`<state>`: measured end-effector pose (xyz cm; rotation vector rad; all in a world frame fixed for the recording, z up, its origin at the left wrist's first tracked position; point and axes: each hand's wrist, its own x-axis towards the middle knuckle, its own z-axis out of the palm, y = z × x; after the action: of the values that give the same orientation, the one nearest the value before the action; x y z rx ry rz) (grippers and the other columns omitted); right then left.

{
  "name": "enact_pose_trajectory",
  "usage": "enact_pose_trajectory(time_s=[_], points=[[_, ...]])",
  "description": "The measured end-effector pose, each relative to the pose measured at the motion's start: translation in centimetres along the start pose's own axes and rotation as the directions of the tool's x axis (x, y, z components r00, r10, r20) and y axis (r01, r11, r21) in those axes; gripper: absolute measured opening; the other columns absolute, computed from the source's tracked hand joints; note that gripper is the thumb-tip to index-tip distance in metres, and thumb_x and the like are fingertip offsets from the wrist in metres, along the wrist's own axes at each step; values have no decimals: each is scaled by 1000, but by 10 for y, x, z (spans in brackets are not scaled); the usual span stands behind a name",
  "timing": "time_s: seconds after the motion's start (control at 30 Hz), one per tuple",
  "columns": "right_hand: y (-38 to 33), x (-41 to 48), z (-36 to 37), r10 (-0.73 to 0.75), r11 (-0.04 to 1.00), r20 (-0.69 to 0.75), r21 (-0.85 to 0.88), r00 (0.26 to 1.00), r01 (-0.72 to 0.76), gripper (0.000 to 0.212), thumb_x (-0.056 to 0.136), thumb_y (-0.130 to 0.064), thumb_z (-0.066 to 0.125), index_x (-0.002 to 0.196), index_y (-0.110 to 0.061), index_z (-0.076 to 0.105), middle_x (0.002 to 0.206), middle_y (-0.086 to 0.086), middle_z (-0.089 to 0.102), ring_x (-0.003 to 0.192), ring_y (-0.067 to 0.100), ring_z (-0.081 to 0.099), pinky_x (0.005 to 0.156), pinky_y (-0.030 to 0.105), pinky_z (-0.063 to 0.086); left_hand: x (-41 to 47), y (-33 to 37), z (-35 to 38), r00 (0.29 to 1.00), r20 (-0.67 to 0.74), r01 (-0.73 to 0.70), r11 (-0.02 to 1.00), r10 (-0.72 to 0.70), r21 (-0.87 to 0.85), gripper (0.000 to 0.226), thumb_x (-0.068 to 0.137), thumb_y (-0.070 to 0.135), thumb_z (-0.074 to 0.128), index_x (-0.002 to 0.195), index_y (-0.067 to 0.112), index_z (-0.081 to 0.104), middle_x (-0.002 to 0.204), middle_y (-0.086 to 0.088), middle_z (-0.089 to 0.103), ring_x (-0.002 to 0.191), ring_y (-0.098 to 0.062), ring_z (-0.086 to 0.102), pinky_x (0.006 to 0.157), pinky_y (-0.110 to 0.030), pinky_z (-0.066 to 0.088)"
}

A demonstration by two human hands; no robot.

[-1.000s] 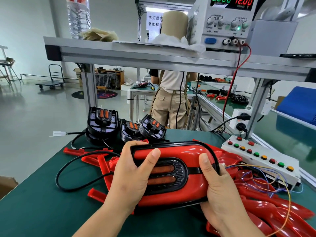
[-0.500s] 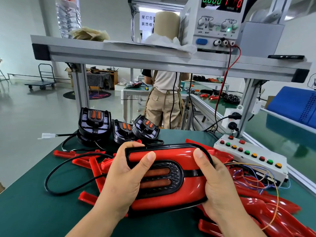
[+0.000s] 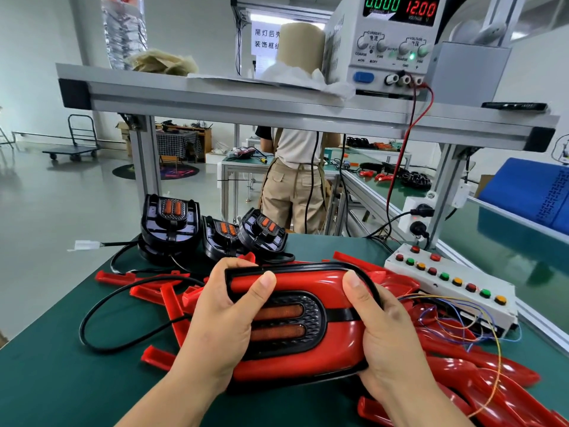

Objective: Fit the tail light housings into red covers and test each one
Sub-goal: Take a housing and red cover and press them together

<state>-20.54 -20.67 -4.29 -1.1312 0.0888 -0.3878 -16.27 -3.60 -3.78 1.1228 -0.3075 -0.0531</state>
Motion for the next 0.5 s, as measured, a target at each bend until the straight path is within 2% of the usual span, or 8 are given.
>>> enact_pose_trajectory(time_s=[0.1,0.2,0.27,0.3,0.33,0.43,0.5], points=[[-2,1,-1,3,1000,-3,-3,1000,-3,42,63,-39,78,94,-10,75,92,21,74,79,38,72,60,46,59,3,1,0,999,50,20,1000,-21,14,49,67,35,76,110,24,54,94,-19,74,81,-42,73,58,-47,59],[-4,4,-3,26,1000,-31,13,999,-26,44,57,-46,78,86,-12,76,90,22,74,72,36,72,59,49,59,4,2,-4,986,158,51,997,-60,58,64,66,56,79,120,42,46,107,-15,73,90,-36,73,65,-41,61],[-6,6,-3,42,998,-80,57,996,-38,54,56,-50,77,92,-10,75,92,23,73,76,40,72,64,60,57,3,-1,-7,988,154,-21,984,-7,179,86,56,80,71,129,50,38,126,0,66,108,-19,68,83,-33,58],[-7,7,-3,54,996,-110,79,992,-45,60,56,-53,76,97,-9,73,93,23,73,78,42,72,65,63,56,3,-3,-8,991,133,-67,962,33,263,90,51,88,65,130,53,37,131,11,61,115,-7,62,91,-26,54],[-8,8,-4,65,994,-132,100,989,-52,63,57,-55,75,101,-9,71,93,22,73,79,42,72,65,62,56,2,-5,-7,990,127,-108,937,69,333,85,51,91,60,126,58,37,129,22,58,118,3,56,91,-16,49],[-8,11,-6,108,987,-117,131,987,-92,62,68,-59,68,104,-8,70,96,23,73,84,43,71,68,59,57,-1,-9,-2,977,187,-180,851,99,493,60,66,76,61,119,64,36,117,42,53,111,18,51,80,0,43],[-9,11,-7,113,986,-45,133,993,-106,61,75,-60,62,107,-8,70,103,24,72,91,43,70,75,61,56,0,-11,-4,972,203,-208,828,117,522,62,67,63,65,120,66,33,119,42,51,113,18,50,84,-4,43]])
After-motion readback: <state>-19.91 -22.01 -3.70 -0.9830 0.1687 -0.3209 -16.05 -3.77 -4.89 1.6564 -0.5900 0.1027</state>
